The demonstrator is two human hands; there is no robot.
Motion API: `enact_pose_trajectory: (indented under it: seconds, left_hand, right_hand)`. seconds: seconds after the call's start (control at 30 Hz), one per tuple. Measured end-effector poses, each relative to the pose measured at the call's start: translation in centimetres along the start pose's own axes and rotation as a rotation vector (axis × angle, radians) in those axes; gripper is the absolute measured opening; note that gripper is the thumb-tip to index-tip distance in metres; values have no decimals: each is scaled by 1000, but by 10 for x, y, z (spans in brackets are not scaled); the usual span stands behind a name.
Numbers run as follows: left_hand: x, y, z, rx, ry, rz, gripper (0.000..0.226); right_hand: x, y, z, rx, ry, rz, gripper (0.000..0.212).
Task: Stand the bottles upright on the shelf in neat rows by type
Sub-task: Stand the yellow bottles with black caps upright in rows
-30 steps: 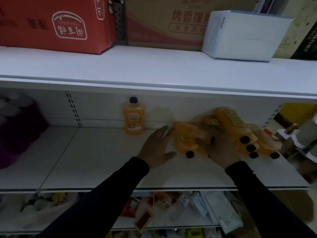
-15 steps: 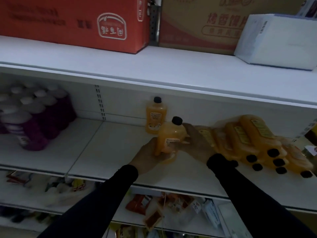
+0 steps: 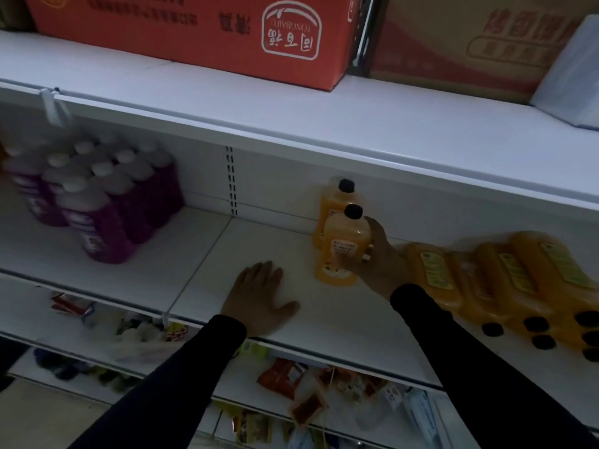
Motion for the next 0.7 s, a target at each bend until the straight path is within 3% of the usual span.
enact_pose_trajectory:
  seconds: [0.1,0.33,0.7]
  left_hand:
    - [0,1,-1,5,11,-5,102]
    - [4,3,-4,3,2,-4,96]
    - [3,1,-3,-4,54,5,95]
  right_hand:
    - [-9,7,-3,31,40,-37,99]
    - [-23,6,14,47,87,16,88]
    - [-32,10,23,41,154,41,91]
Point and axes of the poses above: each hand's wrist, its own z-axis towards the middle knuckle, its own x-axis out of the back of the hand, y = z × x, the point moved 2 cm from there along z, towards the middle knuckle
